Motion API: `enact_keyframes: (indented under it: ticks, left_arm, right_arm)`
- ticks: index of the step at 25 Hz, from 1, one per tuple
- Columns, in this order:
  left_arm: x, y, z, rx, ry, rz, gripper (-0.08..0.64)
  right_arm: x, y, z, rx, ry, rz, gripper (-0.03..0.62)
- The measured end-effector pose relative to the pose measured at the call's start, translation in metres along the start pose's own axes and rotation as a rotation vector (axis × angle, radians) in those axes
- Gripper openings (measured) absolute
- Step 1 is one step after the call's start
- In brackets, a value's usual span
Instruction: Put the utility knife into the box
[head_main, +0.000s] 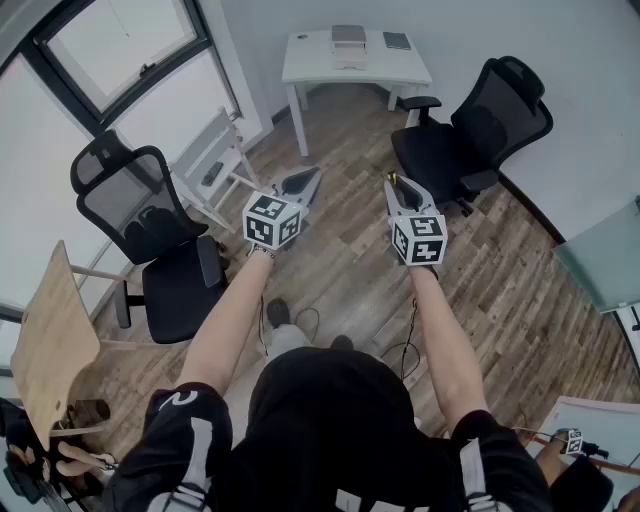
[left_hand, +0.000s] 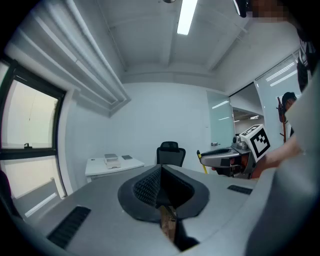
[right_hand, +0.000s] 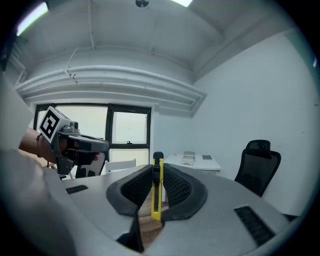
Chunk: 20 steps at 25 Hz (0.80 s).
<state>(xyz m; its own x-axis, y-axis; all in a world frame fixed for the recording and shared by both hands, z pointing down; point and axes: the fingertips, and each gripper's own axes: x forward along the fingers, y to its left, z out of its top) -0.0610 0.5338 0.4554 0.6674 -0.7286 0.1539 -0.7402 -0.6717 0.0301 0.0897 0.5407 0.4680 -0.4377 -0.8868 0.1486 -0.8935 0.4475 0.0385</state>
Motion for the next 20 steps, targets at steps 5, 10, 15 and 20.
enact_keyframes:
  ticks: [5, 10, 15, 20]
  left_arm:
    - [0.014, -0.004, 0.003, -0.006, -0.002, 0.006, 0.025]
    - [0.019, 0.009, 0.000, -0.023, -0.001, 0.024, 0.025]
    - [0.032, 0.033, -0.003, -0.047, -0.008, 0.039, 0.025]
    - [0.065, 0.063, -0.008, -0.065, -0.007, 0.037, 0.025]
  right_arm:
    - [0.007, -0.018, 0.002, -0.003, -0.008, 0.002, 0.080]
    - [0.025, -0.025, 0.002, 0.000, -0.007, 0.013, 0.081]
    - [0.052, -0.027, -0.001, -0.011, 0.004, 0.032, 0.081]
    - [0.091, -0.044, -0.006, -0.025, 0.023, 0.033, 0.081]
